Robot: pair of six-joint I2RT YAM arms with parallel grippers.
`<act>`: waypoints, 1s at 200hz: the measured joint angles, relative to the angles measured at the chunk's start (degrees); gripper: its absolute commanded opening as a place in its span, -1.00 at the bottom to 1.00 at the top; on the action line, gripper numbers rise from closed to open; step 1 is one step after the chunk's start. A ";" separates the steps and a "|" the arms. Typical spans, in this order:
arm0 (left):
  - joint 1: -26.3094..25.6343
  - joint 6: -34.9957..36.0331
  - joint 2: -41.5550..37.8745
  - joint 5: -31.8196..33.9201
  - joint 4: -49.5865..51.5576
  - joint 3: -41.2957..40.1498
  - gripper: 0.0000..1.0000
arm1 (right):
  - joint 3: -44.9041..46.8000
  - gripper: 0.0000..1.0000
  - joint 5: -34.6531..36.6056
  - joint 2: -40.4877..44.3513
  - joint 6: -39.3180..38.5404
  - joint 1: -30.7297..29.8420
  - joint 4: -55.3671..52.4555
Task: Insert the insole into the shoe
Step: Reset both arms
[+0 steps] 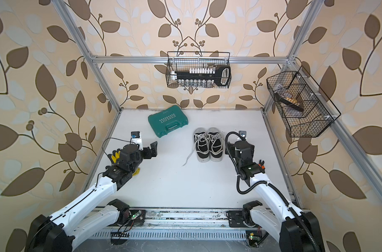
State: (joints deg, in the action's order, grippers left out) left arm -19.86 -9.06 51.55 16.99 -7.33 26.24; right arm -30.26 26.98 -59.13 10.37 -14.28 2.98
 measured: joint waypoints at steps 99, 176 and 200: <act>7.54 6.03 17.99 13.57 -22.03 -9.44 0.98 | 3.45 0.98 5.79 -14.38 -2.97 6.05 20.37; 8.81 8.96 31.36 9.90 -41.48 -10.73 0.98 | 15.37 0.98 0.87 -19.12 -4.59 9.49 42.29; 11.10 9.16 34.73 7.10 -44.22 -10.51 0.98 | 15.04 0.97 -3.30 -23.39 -6.14 9.55 46.07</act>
State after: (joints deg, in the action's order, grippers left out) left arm -8.75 0.10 86.28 24.10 -51.55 15.73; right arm -15.22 23.68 -82.52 4.23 -4.73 49.06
